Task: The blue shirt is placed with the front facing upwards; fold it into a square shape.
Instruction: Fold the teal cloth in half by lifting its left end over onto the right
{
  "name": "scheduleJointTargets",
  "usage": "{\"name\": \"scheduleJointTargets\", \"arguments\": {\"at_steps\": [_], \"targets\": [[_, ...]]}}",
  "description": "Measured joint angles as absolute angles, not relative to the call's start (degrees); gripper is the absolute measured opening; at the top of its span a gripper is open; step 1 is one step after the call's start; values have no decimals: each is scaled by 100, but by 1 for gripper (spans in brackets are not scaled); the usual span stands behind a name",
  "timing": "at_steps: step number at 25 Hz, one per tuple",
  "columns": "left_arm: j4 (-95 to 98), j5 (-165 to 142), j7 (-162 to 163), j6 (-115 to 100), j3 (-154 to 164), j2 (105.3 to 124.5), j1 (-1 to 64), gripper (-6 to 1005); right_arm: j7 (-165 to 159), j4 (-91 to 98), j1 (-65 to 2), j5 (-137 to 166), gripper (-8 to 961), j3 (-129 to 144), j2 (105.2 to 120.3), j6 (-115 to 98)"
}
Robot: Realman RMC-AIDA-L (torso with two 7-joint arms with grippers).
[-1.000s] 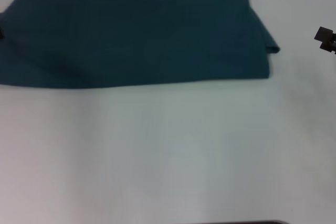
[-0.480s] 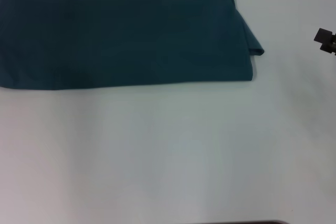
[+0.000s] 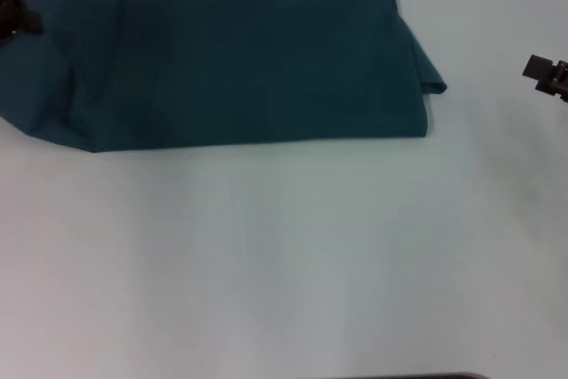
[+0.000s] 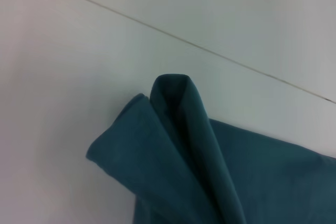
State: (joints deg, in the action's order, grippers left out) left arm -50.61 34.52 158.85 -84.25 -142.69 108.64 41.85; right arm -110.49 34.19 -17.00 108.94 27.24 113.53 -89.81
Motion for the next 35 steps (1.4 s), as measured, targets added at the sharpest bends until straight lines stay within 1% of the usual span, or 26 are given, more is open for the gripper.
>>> {"name": "scheduleJointTargets", "arguments": {"at_steps": [7,14,28,35], "targets": [[-5066,3575,15952,-8658,-14285,10907,4394,41,-11047,3419,-1741,10968,927,2724,11356,-8981],[-5068,3734,16012,-8774,-14227,11048,4579,41,-11048,3419,-1746,10969,927,2725,11356,-8982],[-5224,3680,16249,-9126,-13808,11024,4993,39,-11053,3419,-1800,10976,928,2725,11355,-8983],[-5617,3678,16480,-9351,-13526,11109,5358,39,-11050,3419,-1811,10994,928,2724,11355,-8983]]}}
